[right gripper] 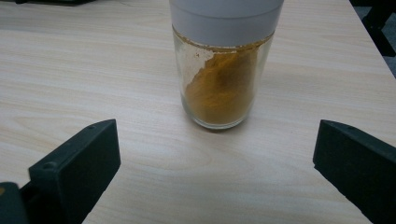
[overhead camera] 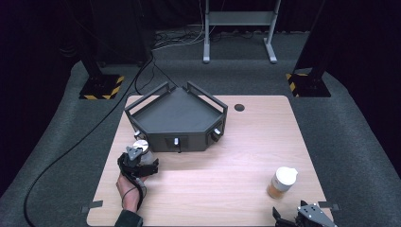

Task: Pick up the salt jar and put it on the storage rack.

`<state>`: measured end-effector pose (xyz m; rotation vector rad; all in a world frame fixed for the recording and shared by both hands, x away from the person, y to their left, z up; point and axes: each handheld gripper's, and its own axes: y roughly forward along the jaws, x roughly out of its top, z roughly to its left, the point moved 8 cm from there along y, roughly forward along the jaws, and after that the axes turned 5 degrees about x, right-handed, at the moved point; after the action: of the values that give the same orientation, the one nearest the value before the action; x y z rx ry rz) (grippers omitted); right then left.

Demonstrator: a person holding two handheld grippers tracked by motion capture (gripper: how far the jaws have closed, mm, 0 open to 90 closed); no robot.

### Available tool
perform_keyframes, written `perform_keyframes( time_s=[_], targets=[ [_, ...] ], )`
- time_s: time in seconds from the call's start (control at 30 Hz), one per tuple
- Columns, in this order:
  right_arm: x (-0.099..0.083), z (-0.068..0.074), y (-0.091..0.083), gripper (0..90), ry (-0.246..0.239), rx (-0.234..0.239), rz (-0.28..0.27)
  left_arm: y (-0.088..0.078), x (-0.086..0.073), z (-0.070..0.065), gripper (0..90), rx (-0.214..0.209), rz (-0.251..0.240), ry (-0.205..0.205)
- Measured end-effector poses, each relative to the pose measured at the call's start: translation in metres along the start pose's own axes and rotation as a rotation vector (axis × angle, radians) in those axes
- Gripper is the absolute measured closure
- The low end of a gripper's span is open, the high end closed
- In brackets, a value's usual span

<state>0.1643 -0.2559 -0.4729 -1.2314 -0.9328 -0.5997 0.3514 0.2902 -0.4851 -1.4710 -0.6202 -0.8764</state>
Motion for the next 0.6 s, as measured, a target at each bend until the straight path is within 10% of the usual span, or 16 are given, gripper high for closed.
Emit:
perform_keyframes(
  time_s=[0.6],
  targets=[
    [-0.0004,-0.0019,0.0009,0.0,0.001,0.012,0.012,0.011,-0.0021,0.0071,19.8,-0.013,-0.017,-0.026]
  ],
)
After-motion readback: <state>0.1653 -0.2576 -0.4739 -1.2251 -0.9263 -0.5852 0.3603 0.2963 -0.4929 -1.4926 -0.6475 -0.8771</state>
